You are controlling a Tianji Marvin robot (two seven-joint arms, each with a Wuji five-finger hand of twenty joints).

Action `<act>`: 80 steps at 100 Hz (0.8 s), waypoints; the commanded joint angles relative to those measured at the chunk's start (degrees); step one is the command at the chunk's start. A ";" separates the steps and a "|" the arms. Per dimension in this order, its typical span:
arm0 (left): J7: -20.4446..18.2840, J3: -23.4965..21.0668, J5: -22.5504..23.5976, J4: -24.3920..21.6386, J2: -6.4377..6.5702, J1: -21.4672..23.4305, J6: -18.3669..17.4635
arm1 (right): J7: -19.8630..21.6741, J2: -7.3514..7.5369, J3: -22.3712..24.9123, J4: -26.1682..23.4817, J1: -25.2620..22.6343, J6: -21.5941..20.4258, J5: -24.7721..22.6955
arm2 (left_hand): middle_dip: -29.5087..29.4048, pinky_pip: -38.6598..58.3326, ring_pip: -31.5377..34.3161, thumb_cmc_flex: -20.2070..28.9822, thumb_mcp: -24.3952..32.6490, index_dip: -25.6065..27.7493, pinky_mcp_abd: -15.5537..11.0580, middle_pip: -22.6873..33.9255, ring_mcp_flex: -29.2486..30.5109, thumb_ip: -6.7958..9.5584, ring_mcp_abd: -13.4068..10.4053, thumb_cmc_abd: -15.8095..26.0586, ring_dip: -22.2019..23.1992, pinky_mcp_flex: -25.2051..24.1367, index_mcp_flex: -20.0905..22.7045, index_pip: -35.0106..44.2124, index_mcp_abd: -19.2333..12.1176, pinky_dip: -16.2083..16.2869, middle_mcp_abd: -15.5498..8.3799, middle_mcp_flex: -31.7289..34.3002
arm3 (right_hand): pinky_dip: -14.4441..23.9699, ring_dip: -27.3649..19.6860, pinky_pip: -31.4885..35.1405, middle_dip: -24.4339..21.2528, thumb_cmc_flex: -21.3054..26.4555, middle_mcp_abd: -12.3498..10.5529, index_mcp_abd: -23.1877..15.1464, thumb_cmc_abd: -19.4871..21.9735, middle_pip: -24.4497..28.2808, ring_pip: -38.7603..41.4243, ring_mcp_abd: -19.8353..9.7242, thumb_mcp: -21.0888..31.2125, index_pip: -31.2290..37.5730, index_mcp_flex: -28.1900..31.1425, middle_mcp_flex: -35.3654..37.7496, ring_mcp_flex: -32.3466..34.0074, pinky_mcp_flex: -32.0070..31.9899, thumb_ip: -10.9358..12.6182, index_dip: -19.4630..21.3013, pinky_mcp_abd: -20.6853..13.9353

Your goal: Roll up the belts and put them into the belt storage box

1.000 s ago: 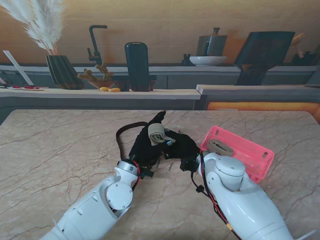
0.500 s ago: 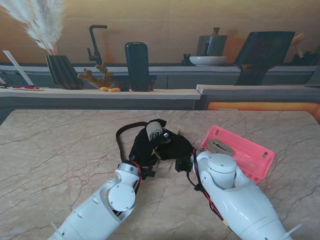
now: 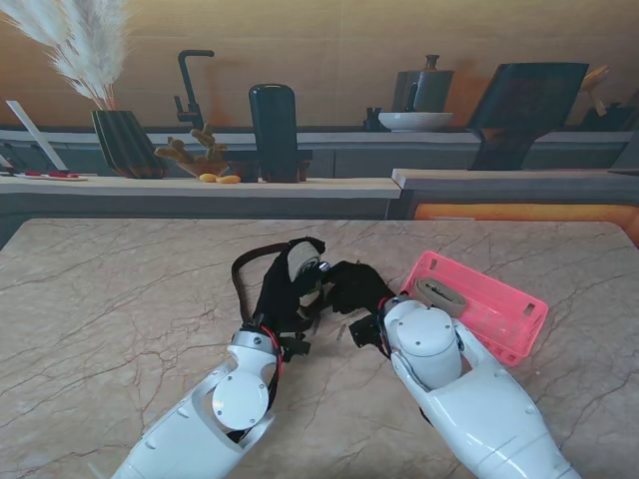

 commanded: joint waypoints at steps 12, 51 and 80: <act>0.76 -0.77 -0.17 -2.59 -0.77 0.17 0.56 | -0.91 0.23 1.01 0.09 -1.95 -0.52 -1.58 | 3.66 4.23 3.91 4.73 7.88 0.19 0.00 3.83 6.42 2.69 -0.57 5.91 1.39 3.39 4.12 5.00 -4.84 1.72 -1.42 7.59 | -0.60 -0.71 0.06 -0.30 8.69 0.77 -1.90 -2.61 0.55 0.12 -0.25 9.35 1.35 0.61 0.34 -0.50 -0.12 5.01 0.21 -0.61; -3.05 -1.78 -1.57 -3.29 0.39 -0.34 6.04 | -3.10 3.15 5.93 -6.85 -9.21 -10.64 -17.24 | 26.01 25.80 34.80 -11.65 20.05 -3.31 2.99 37.55 29.85 4.43 1.16 -7.66 13.02 20.73 8.24 2.76 0.72 4.54 -4.09 26.55 | -0.89 -1.01 0.20 -0.64 7.13 0.58 -2.03 -3.19 0.63 0.29 -0.22 9.53 1.50 1.19 1.09 0.03 -0.03 4.61 -0.14 -0.36; -7.75 -0.57 8.15 0.77 2.95 -3.73 8.39 | -2.38 5.05 8.56 -10.17 -12.37 -19.74 -26.19 | 29.12 38.38 49.62 -30.34 45.53 -3.67 6.15 47.42 40.80 4.87 1.27 -17.16 18.32 28.52 8.54 -10.82 6.46 5.81 -4.38 32.41 | -1.50 -1.80 -1.45 -1.19 -14.41 0.49 3.06 -2.48 -1.52 -2.05 0.36 10.31 -13.43 6.75 3.76 0.93 0.23 10.13 12.23 1.42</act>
